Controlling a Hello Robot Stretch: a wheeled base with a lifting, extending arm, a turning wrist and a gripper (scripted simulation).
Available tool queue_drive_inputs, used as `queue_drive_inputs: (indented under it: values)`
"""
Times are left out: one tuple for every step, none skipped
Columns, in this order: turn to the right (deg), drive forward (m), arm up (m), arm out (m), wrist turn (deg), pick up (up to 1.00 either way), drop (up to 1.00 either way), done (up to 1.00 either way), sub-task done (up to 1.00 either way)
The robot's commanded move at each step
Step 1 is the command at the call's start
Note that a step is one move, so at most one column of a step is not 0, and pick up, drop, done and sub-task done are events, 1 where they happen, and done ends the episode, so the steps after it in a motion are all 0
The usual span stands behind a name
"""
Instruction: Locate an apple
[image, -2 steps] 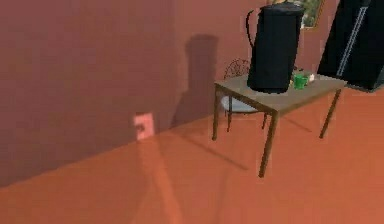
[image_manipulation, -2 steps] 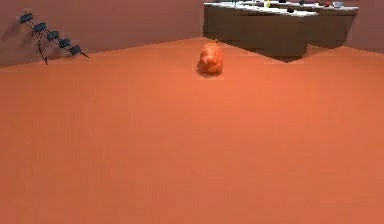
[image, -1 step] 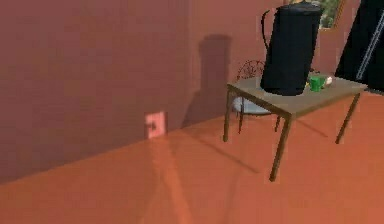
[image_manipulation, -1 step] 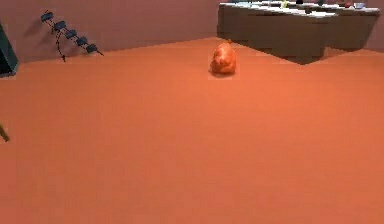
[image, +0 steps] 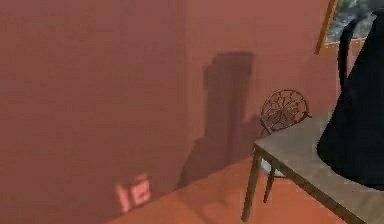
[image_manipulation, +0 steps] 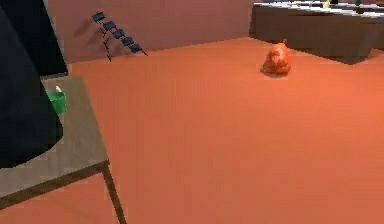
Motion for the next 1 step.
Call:
queue_drive_inputs:
  values:
    - [0.0,0.55,0.00,0.00,0.0,0.00,0.00,0.00,0.00]
